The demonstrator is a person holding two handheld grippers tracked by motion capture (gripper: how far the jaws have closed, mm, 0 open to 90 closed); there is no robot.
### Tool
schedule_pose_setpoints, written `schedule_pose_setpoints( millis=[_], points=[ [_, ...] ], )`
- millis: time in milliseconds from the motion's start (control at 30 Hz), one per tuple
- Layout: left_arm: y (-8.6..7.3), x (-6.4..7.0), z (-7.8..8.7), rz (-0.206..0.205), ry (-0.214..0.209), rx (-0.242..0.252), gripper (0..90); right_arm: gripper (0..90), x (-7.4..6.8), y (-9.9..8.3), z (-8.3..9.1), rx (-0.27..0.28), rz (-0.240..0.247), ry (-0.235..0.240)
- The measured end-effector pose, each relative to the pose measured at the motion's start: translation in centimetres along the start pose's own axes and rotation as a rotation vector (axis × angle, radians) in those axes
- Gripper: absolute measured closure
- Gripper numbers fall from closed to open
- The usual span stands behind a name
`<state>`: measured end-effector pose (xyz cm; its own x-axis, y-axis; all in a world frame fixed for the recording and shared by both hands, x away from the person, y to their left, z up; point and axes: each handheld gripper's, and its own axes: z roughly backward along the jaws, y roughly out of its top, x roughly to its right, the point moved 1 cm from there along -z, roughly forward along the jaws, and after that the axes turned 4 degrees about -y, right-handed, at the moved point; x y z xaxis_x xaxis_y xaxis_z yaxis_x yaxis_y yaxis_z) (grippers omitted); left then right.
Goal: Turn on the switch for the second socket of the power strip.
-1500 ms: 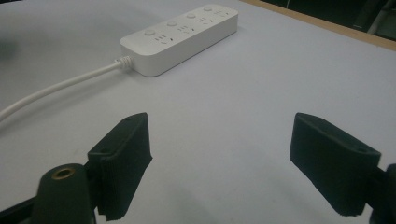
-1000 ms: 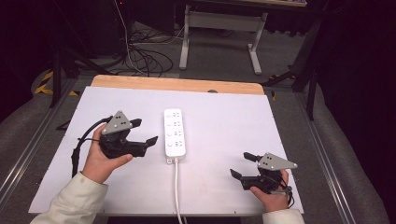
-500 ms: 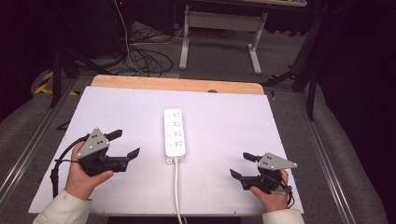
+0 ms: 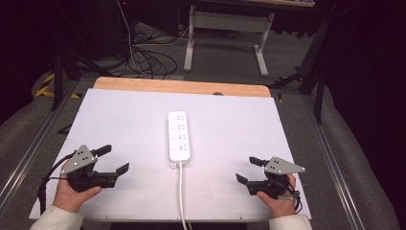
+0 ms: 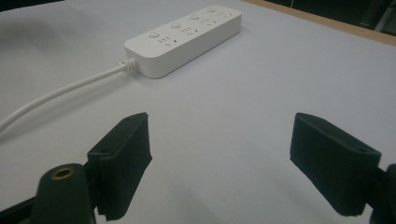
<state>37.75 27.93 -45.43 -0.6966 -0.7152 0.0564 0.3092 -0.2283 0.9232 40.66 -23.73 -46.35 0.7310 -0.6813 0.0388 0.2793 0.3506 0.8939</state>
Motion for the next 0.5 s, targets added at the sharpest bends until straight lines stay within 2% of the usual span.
schedule_pose_setpoints(
  millis=[133, 267, 500],
  points=[
    [-0.9, 0.2, -0.1, -0.031, 0.023, -0.004, 10.3, 20.9, 0.0, 0.0, 0.0, -0.001, 0.003, 0.0],
    [-1.6, 0.4, -0.3, -0.051, 0.014, -0.031, 10.6, 20.9, 0.0, 0.0, 0.0, -0.001, 0.004, -0.001],
    [-2.9, 0.3, -0.4, -0.018, -0.011, -0.053, 11.8, 20.9, -0.1, 0.0, 0.1, 0.0, 0.01, 0.002]
  ],
)
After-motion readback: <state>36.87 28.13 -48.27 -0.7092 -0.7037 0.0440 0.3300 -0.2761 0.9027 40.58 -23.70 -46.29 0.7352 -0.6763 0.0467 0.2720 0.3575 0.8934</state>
